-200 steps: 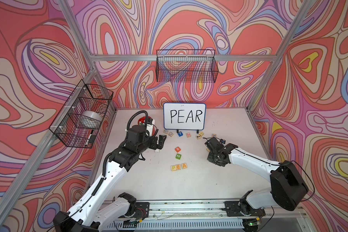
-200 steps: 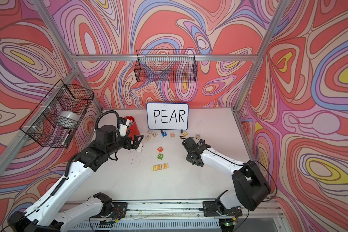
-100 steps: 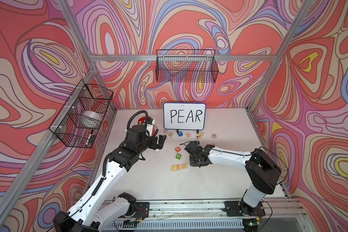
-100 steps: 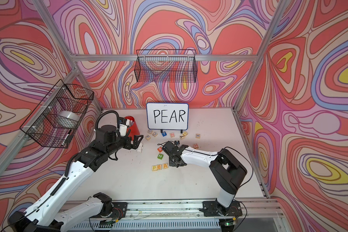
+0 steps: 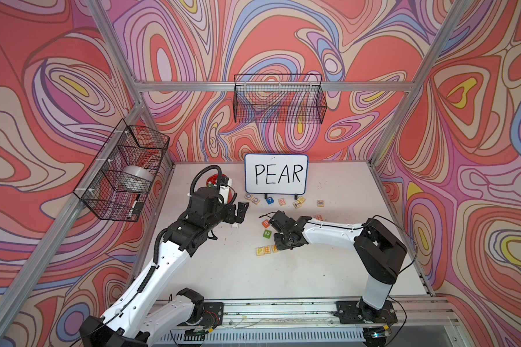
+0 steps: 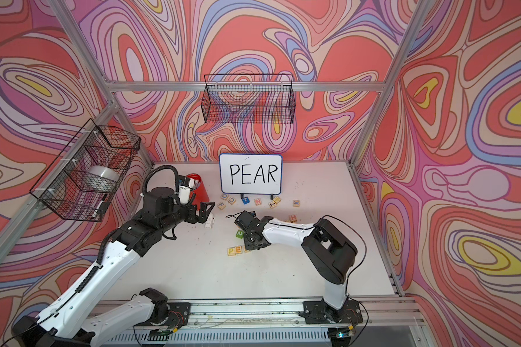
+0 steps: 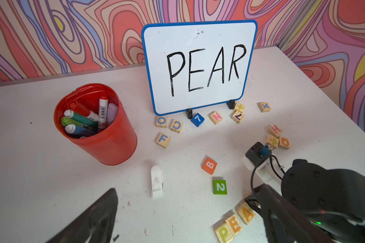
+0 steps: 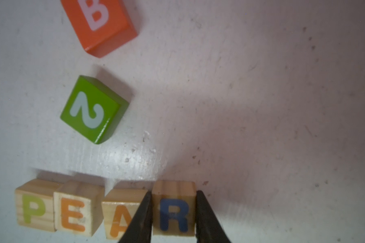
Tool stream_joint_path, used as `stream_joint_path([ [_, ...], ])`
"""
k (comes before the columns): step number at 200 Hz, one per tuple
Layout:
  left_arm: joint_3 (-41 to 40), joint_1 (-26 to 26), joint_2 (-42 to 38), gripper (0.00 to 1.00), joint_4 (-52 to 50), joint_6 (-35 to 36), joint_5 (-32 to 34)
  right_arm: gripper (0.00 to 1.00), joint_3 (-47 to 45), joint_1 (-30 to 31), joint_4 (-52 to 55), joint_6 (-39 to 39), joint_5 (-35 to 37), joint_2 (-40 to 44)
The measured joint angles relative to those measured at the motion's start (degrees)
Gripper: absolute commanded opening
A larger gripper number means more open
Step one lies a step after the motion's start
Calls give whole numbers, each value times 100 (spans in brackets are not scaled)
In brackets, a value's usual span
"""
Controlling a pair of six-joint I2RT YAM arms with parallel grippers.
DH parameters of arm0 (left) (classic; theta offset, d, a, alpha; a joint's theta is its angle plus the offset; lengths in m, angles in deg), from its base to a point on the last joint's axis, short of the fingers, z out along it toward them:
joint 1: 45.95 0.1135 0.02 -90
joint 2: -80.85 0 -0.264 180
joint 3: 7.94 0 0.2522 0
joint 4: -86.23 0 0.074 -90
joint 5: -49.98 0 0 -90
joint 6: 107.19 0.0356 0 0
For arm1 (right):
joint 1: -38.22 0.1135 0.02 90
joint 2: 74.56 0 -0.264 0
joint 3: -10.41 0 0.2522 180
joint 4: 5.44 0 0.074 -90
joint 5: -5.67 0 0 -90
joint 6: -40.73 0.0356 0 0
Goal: Spell the uppercase word “pear” with letter blocks
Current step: Place the letter block at the center of the board.
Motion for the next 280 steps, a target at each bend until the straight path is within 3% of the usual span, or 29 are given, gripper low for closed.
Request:
stream_joint_path([
  [112, 0, 0, 0, 100, 0, 0, 2, 30, 46, 105, 90, -90, -157, -9],
  [195, 0, 0, 4, 100, 0, 0, 0, 52, 85, 111, 328, 282, 52, -15],
  [280, 0, 0, 42, 100, -2, 0, -2, 60, 46, 46, 487, 527, 544, 723],
])
